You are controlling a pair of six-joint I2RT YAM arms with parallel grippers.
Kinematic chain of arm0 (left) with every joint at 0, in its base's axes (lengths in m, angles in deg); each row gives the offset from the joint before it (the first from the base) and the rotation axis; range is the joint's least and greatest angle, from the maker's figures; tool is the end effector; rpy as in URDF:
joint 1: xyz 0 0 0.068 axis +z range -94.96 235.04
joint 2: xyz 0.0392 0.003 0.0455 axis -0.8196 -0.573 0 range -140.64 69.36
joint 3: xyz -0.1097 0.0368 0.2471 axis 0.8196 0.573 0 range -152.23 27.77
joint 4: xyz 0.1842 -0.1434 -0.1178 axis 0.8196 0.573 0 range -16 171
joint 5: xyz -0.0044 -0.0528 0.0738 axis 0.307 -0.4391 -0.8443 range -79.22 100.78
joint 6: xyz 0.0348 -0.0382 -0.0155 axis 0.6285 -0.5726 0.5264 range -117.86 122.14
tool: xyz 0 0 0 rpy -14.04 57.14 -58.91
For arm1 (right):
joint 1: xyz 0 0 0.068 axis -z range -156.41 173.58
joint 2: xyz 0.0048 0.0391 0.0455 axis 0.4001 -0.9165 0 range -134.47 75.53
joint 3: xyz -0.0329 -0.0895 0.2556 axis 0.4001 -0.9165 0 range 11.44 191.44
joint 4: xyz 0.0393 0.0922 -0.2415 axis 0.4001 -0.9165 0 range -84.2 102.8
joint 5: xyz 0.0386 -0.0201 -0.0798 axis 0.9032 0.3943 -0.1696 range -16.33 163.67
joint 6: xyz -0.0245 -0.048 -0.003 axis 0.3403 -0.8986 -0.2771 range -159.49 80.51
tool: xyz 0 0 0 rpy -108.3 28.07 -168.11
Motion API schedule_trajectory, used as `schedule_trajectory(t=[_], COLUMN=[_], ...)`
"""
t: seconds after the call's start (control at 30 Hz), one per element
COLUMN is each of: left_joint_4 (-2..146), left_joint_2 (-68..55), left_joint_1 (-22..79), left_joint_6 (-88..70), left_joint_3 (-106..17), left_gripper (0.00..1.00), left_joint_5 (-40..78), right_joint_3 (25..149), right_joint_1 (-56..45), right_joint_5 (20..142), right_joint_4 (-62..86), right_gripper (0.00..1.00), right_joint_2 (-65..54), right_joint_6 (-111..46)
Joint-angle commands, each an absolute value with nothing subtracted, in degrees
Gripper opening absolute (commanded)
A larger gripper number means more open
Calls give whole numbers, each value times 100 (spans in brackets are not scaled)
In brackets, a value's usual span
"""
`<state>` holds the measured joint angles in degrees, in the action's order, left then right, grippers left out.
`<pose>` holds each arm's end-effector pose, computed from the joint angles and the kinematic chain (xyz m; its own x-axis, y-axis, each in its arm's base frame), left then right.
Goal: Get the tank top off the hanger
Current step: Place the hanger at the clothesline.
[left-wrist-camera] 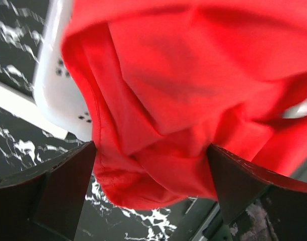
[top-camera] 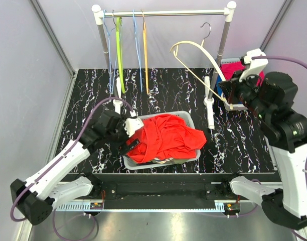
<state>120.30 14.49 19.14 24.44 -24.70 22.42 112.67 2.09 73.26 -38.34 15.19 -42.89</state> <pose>0.1474 -0.1156 0.2973 -0.3042 0.6791 -0.6681 0.8621 0.4946 0.1102 0.1334 0.0522 0.5291 -0.1439 -0.1204 -0.9822 -0.3689 0.9275 -0.0597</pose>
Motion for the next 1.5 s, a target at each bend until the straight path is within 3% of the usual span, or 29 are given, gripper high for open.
schedule_trajectory(t=[0.0,0.77,1.1,1.33,1.47], left_joint_4=[11382,10071,11185,12189,12532], left_joint_2=[1267,731,1935,1988,1953], left_joint_1=[1883,1892,1892,1892,1901], left_joint_6=[2701,2815,2393,2604,2745], left_joint_3=[-2146,-1363,-2854,-3893,-4630], left_gripper=[99,99,99,99,99], left_joint_5=[1658,1834,1859,2834,2828], right_joint_3=[11594,12095,11990,12078,11999], right_joint_1=[188,188,179,188,188], right_joint_5=[7077,6910,6927,7006,7024], right_joint_4=[-3106,-2579,-2192,-2148,-2096], right_gripper=[0,0,0,0,0], right_joint_2=[1295,574,373,153,56], right_joint_6=[-4397,-4529,-4547,-4494,-4467])
